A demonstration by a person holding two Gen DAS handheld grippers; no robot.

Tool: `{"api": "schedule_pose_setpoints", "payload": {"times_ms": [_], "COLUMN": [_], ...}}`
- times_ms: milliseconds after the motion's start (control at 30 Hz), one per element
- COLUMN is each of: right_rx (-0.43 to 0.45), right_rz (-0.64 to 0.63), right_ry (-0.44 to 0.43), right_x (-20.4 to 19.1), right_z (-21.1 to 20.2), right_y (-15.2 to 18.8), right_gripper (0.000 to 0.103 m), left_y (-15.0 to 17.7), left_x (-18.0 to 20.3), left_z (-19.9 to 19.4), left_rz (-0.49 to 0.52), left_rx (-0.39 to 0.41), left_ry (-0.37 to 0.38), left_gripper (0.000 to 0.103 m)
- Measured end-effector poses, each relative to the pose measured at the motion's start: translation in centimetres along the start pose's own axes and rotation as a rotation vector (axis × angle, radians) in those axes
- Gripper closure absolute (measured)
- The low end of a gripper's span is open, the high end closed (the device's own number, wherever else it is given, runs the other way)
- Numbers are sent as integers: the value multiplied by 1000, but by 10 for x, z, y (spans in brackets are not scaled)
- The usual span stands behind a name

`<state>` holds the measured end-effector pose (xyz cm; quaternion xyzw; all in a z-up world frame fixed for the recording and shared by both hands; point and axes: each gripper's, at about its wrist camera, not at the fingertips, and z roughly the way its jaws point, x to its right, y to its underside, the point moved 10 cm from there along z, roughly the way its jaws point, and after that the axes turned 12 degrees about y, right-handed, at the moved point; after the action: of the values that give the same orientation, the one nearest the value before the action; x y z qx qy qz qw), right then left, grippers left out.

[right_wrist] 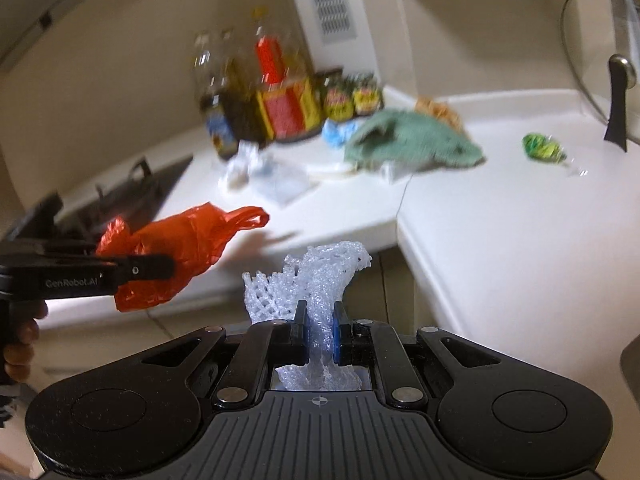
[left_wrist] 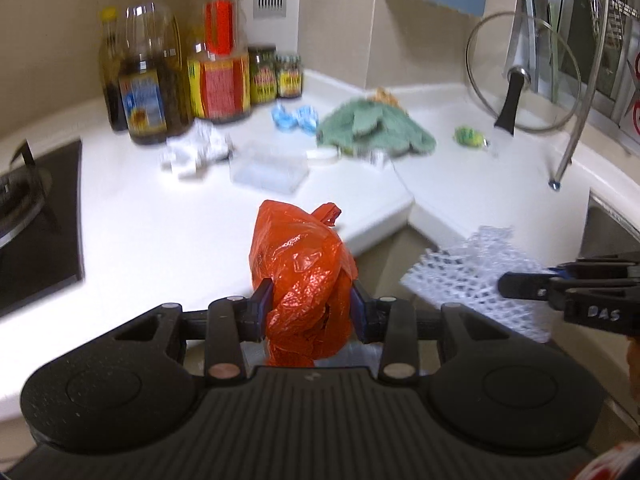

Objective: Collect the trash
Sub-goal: 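Carry the orange bag and bubble-wrap sheet down over the wastebasket with both tools, then open both tools to drop the bag and bubble wrap into the wastebasket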

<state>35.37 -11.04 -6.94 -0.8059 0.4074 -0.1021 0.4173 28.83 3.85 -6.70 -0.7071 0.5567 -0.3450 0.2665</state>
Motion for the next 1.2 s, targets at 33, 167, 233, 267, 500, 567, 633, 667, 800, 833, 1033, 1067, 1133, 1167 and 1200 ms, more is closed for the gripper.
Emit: {"api": "schedule_pose_setpoints", "payload": {"times_ms": [33,167,233,267,500,567,633,667,800,833,1033,1067,1133,1167,1200], "right_rx": [-12,-61,-83,-93,-152,-160,-166,-172,-199,-207,-251,-259,-271,-275,-280], "right_rz": [-12,-62,-81,-92,-149,-176,-195,-201,-207,-207,-201,-199,-189,-187,-188], "right_ry": [3,19,32,39,77,96,108,115,130,134,159,163,168,170,174], "right_x": [-3,-10,-11,-11,-11,-10,-9,-8,-4,-3,6,7,9,10,10], "right_z": [3,17,25,28,51,57,64,67,81,85,104,106,112,114,116], "right_y": [6,31,41,46,74,81,87,91,105,109,128,131,136,137,138], "right_gripper": [92,92,92,92,92,92,92,92,92,92,92,92,92,92,92], "left_y": [7,32,43,49,85,95,105,110,130,134,155,158,162,164,166], "left_x": [1,7,8,9,6,5,2,0,-5,-5,-10,-11,-13,-14,-14], "left_z": [2,9,15,18,43,52,62,67,84,88,110,114,122,126,130], "left_rz": [-4,-23,-37,-44,-93,-104,-117,-125,-172,-179,-207,-213,-221,-222,-222], "left_rx": [-12,-59,-85,-98,-182,-206,-226,-236,-276,-284,-340,-348,-358,-364,-368], "left_ry": [4,21,28,31,33,33,30,30,35,32,22,20,18,19,18], "left_gripper": [67,67,67,67,67,67,67,67,67,67,67,67,67,67,67]}}
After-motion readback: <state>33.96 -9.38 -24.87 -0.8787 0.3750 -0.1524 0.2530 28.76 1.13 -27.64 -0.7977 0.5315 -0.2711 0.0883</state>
